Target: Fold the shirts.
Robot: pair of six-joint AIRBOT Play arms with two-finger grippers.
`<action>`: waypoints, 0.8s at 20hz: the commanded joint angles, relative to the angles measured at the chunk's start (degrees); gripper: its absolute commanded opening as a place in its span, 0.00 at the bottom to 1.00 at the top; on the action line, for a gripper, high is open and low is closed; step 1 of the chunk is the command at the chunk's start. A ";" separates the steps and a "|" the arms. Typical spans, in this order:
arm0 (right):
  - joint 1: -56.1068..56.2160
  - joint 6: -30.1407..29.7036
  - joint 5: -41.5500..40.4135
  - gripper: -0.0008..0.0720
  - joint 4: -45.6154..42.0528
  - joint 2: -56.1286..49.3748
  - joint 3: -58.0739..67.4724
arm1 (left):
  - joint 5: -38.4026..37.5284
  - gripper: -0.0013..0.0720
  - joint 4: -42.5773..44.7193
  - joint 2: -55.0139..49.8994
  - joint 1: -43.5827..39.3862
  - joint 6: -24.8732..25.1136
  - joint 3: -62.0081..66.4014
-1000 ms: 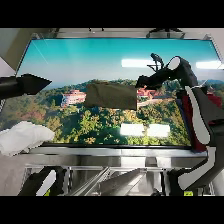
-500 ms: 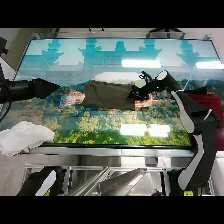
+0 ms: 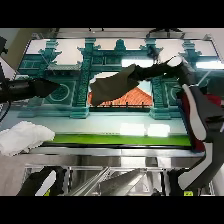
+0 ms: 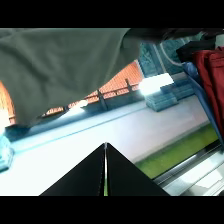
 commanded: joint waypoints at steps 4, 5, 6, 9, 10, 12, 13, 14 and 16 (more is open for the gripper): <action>-16.74 7.23 -4.74 0.03 0.48 14.25 1.92 | 0.28 0.04 0.02 -0.02 -0.02 0.02 -0.02; -20.55 9.60 -2.89 0.03 -1.86 16.68 1.90 | 0.37 0.04 0.02 -0.02 -0.02 0.04 -0.02; -23.82 13.03 -0.74 0.03 -5.49 18.86 1.90 | 0.55 0.04 0.02 -0.02 -0.02 0.04 -0.02; -31.89 21.22 11.06 0.03 -21.07 25.44 1.79 | 1.66 0.04 0.02 -0.02 -0.02 0.04 -0.02; -33.40 21.42 14.53 0.03 -26.62 27.89 1.11 | 2.36 0.04 0.02 -0.02 -0.02 0.04 -0.02; -35.43 22.40 19.06 0.03 -35.28 33.09 -2.71 | 3.39 0.04 0.02 -0.02 -0.02 0.04 -0.02; -36.33 23.78 20.98 0.03 -39.74 36.11 -6.40 | 3.45 0.04 0.02 -0.02 -0.04 0.04 -0.02; -37.22 26.10 22.01 0.03 -44.26 39.34 -11.34 | 3.67 0.04 0.02 -0.02 -0.04 0.04 -0.02; -39.19 29.83 19.67 0.03 -49.51 46.77 -23.80 | 4.63 0.04 0.02 -0.02 -0.04 0.04 -0.02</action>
